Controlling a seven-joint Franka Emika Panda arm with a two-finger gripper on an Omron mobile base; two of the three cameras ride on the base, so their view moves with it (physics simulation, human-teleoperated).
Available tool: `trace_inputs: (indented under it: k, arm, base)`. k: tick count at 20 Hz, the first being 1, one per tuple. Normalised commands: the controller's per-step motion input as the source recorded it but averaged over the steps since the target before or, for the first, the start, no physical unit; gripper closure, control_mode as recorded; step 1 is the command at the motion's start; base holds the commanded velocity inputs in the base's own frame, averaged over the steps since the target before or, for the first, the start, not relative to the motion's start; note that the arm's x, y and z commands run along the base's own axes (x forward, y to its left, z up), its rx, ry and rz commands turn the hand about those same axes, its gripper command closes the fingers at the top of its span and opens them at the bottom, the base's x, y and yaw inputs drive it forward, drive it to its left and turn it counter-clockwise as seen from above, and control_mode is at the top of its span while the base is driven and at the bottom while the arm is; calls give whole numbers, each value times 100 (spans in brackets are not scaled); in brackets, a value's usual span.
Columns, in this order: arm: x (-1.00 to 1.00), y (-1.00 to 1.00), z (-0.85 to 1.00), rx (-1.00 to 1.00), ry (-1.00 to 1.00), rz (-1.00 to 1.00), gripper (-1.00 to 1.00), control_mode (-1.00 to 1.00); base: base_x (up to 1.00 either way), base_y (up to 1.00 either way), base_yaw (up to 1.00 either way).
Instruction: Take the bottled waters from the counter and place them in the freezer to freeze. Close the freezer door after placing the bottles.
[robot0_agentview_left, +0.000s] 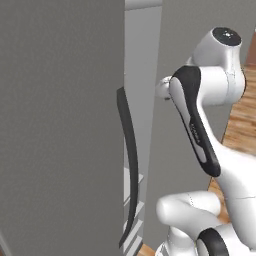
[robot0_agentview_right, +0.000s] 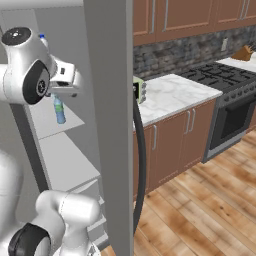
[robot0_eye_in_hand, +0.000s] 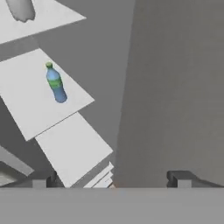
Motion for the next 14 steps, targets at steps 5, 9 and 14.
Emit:
trace_inputs:
  k: [5,9,14]
  arm:
    - [-59,-68,-57,-9,49,-29,-100,-100]
    - [-95,-26,-56,9,0,-22,-100,-100]
    - [-44,1,-56,4,3,-6,-100,-100]
  base:
    - [0,0,0]
    - [0,0,0]
    - [0,0,0]
